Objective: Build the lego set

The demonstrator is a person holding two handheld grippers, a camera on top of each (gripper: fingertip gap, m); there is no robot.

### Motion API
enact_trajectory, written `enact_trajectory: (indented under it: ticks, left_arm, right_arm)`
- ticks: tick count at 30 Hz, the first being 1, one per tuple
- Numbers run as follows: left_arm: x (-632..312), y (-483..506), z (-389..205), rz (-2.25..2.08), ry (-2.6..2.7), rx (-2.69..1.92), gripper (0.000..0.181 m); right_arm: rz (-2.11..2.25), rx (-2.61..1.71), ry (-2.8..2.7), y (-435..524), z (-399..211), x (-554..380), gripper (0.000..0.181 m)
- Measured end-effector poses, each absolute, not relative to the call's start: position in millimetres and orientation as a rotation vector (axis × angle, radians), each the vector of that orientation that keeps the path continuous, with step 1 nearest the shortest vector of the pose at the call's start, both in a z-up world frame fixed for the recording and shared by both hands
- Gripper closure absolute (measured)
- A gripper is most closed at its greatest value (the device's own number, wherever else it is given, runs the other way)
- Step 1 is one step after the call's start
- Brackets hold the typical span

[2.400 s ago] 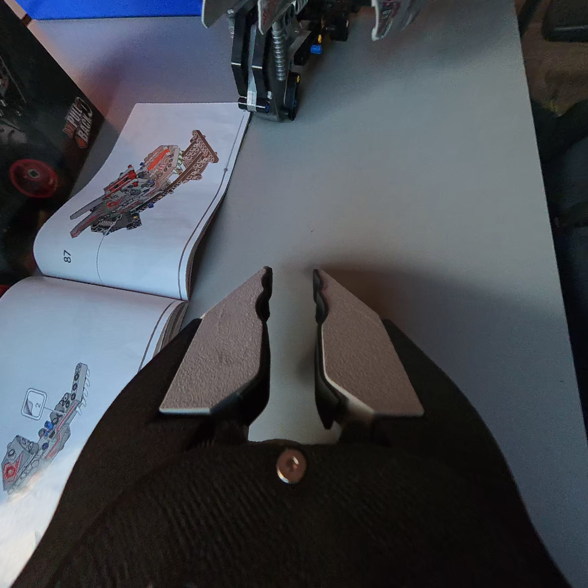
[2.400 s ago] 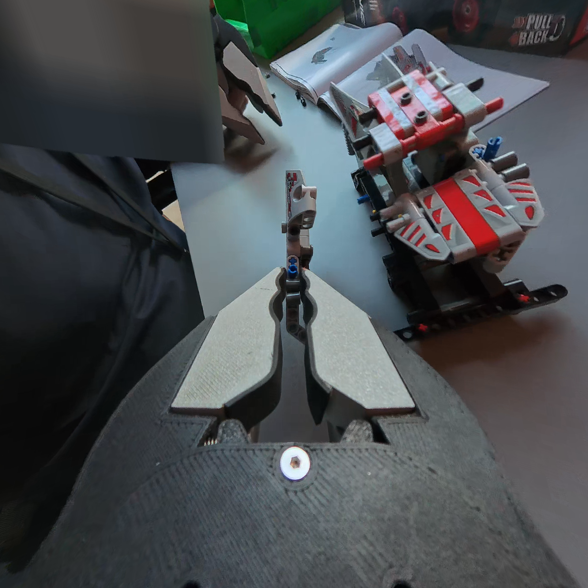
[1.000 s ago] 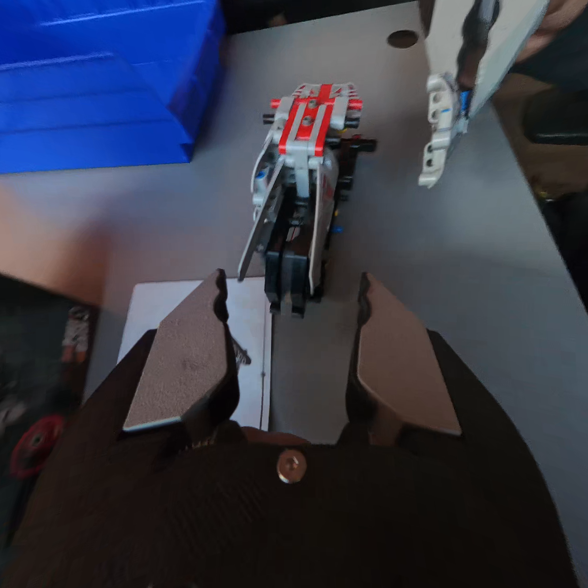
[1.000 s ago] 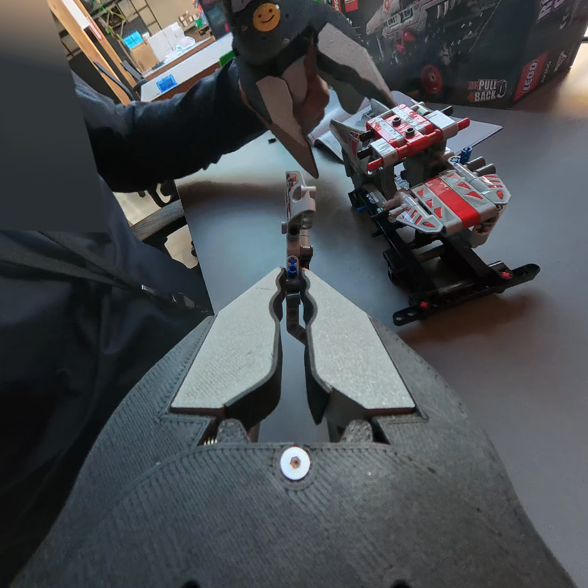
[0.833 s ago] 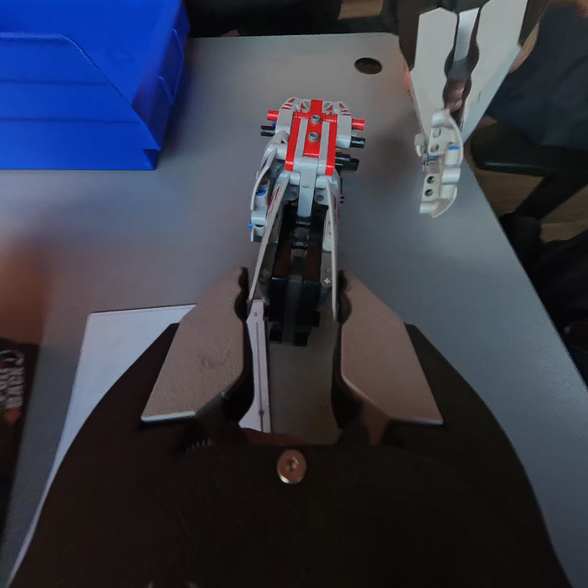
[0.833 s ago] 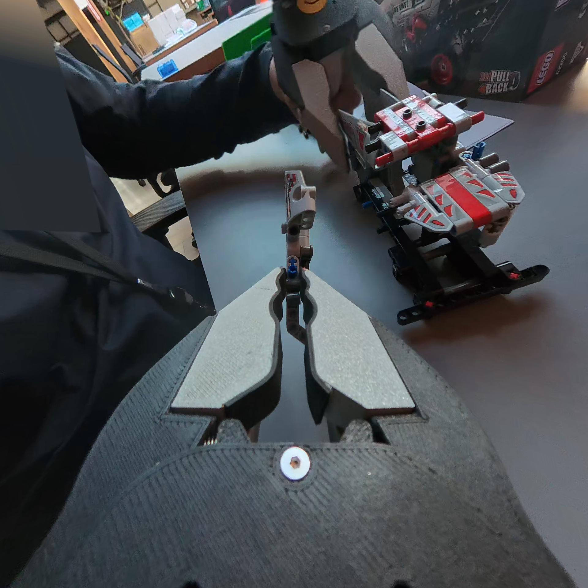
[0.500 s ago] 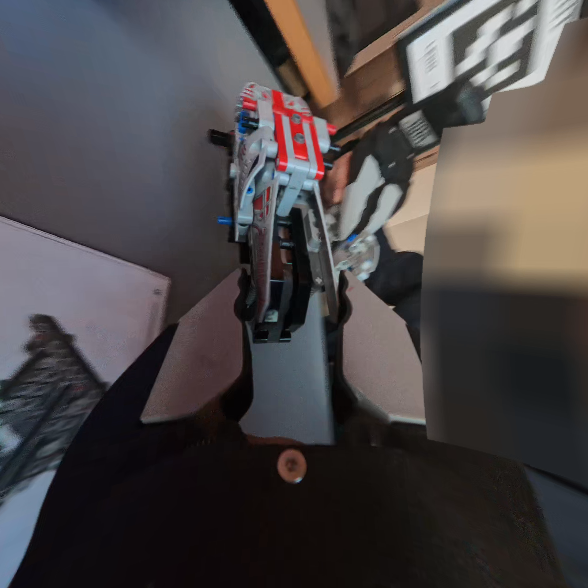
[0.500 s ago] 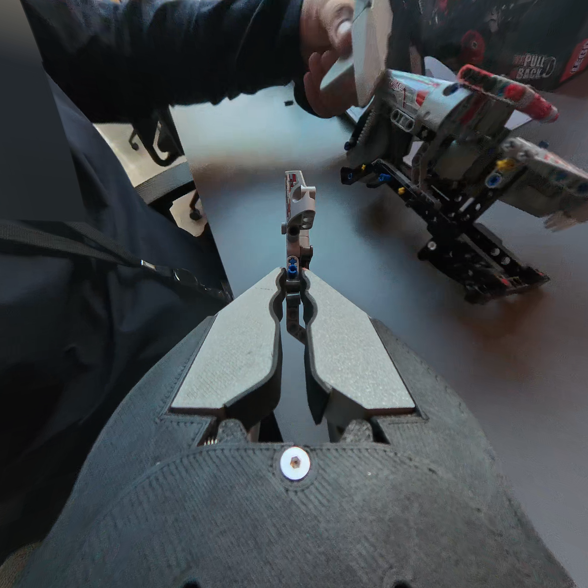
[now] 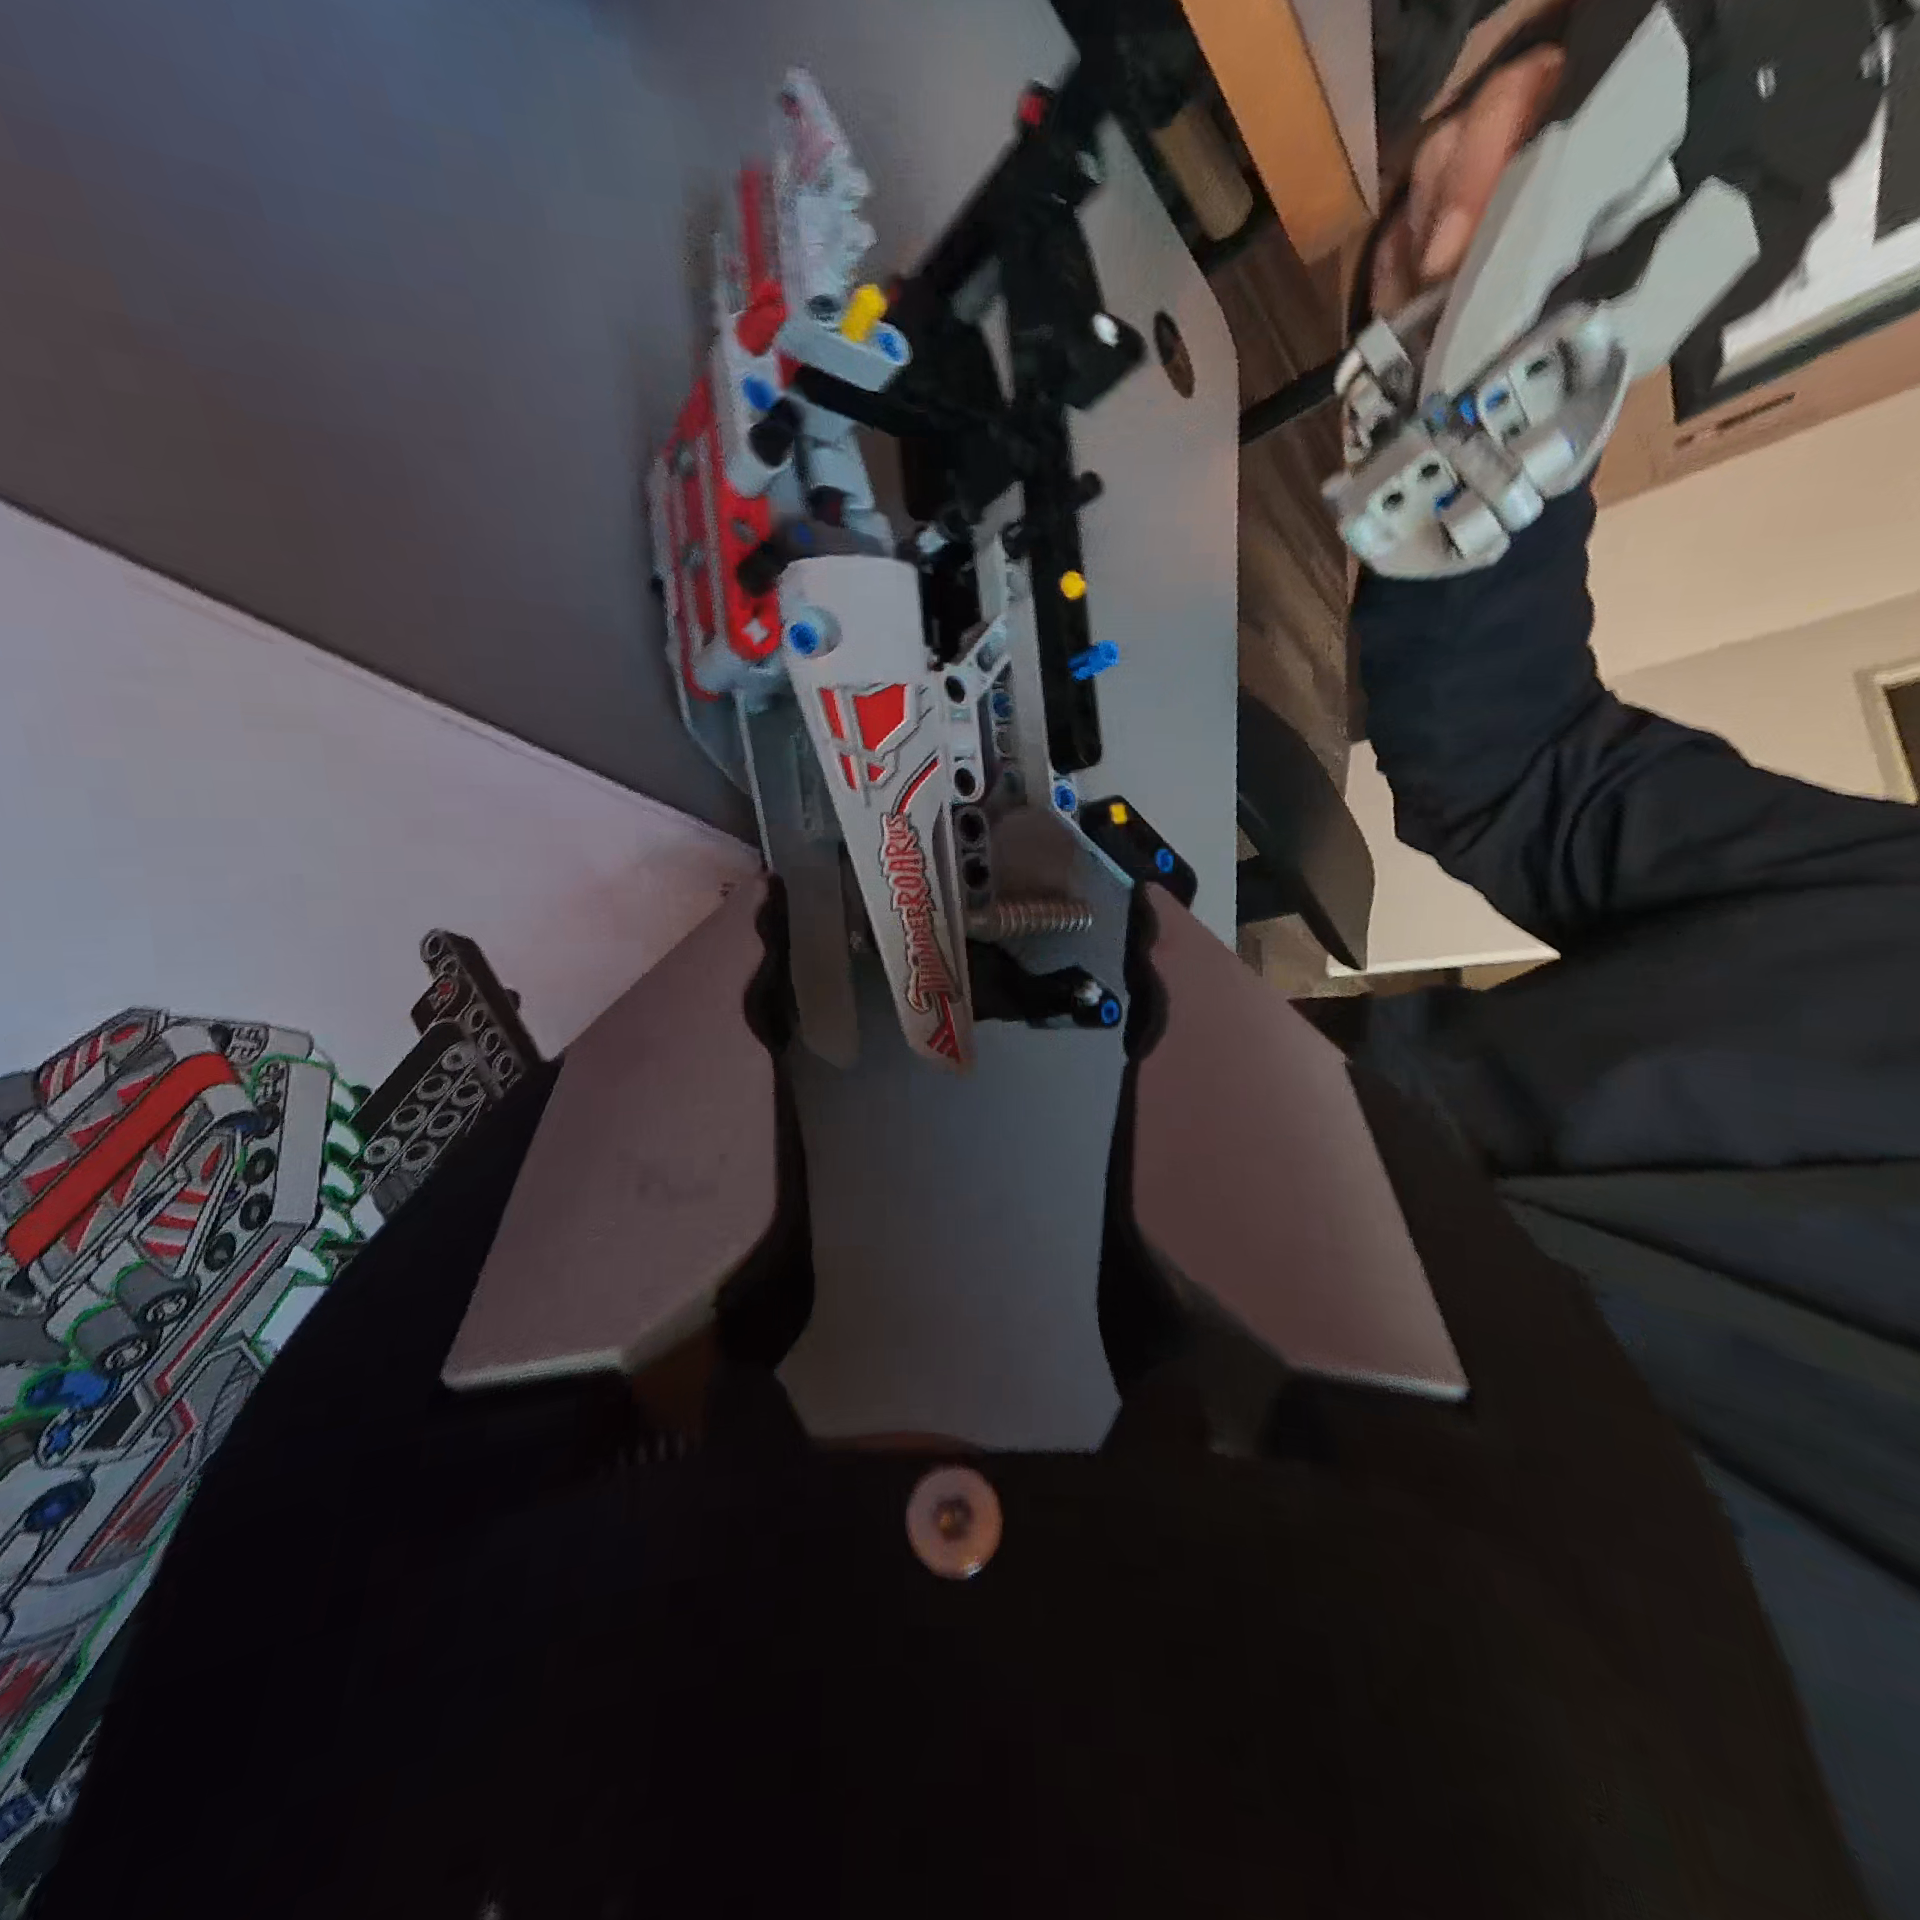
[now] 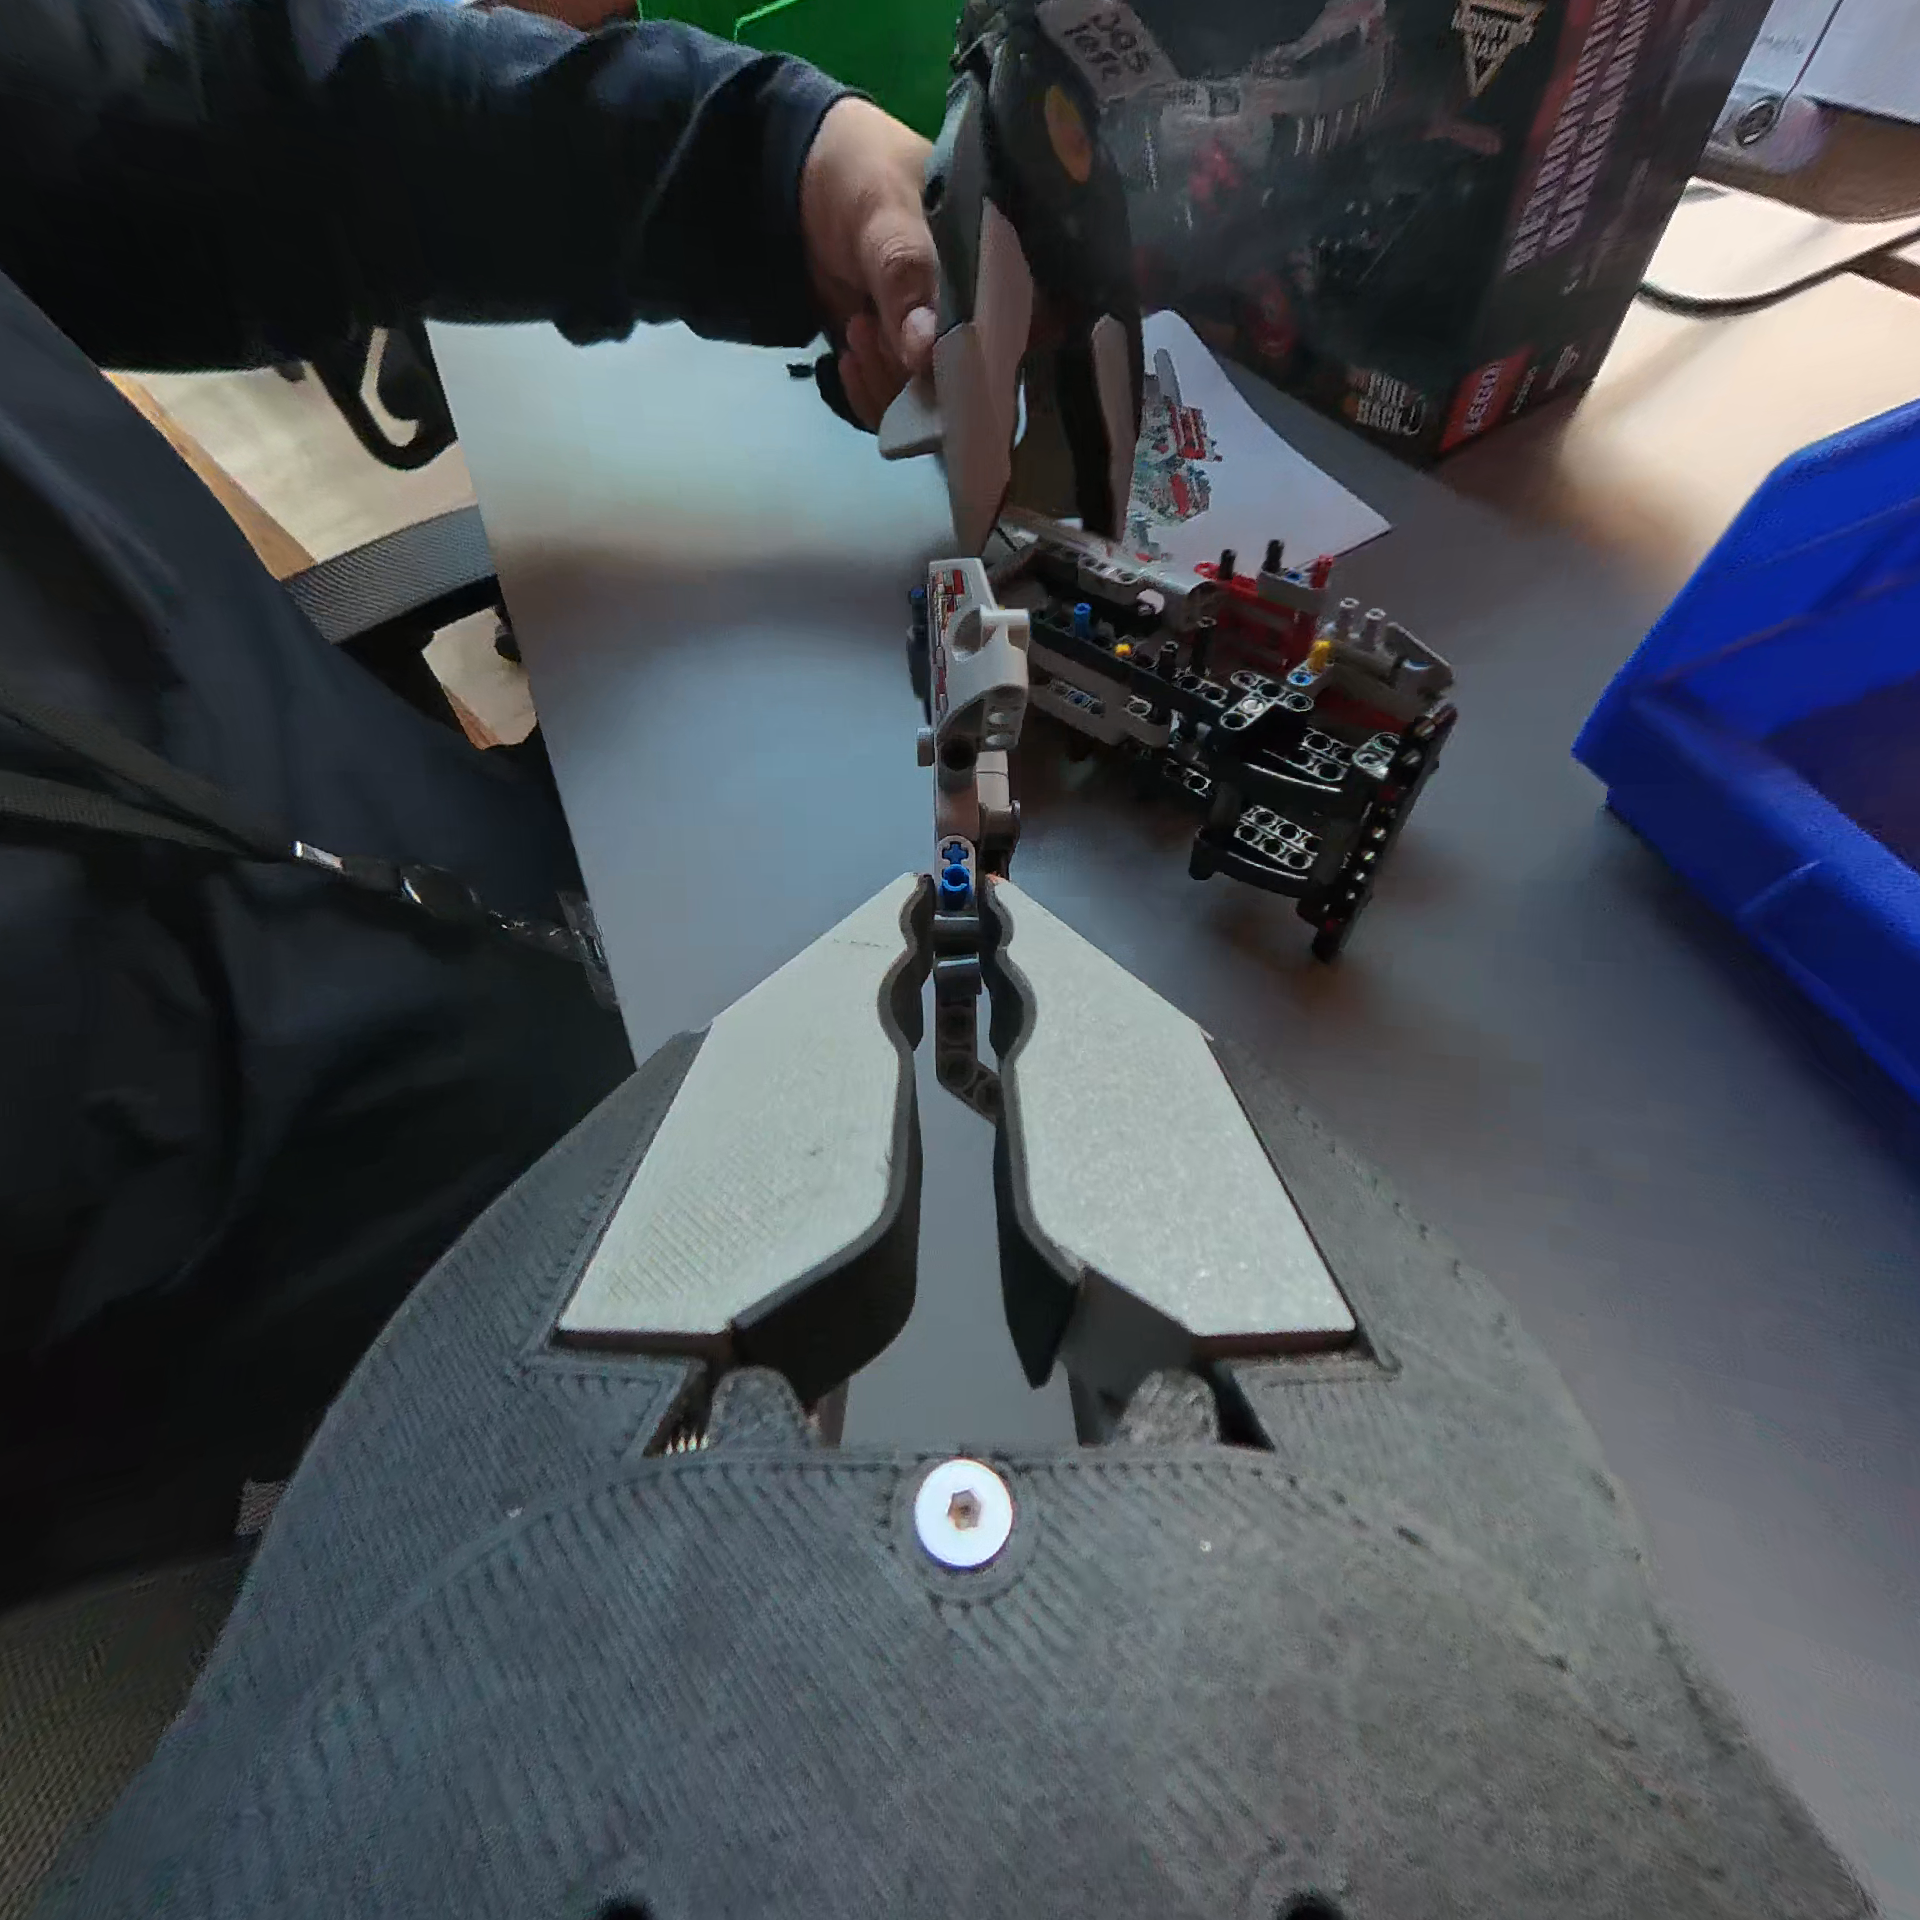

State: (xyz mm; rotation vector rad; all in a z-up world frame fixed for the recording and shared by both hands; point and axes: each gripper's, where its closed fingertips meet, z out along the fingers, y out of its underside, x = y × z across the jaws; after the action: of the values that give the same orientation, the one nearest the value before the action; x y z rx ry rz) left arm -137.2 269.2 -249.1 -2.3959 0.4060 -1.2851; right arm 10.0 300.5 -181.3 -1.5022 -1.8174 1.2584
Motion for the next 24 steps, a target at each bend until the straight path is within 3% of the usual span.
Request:
enact_trajectory:
  ticks: [12, 18, 24]
  left_arm:
    - [-157.8, 265.4, -244.8, -0.777, 0.651, -2.347, 0.107]
    - [-137.3, 271.8, -247.7, -0.900, 0.860, -2.305, 0.120]
    - [-136.5, 272.9, -252.7, -0.891, 0.982, -2.300, 0.115]
  right_arm:
    - [1.095, -1.672, -1.778, 400.5, -172.9, -32.0, 0.176]
    - [1.017, -1.787, -1.826, 419.9, -193.7, -58.0, 0.176]
    - [1.021, -1.858, -1.953, 387.0, -219.7, -44.5, 0.175]
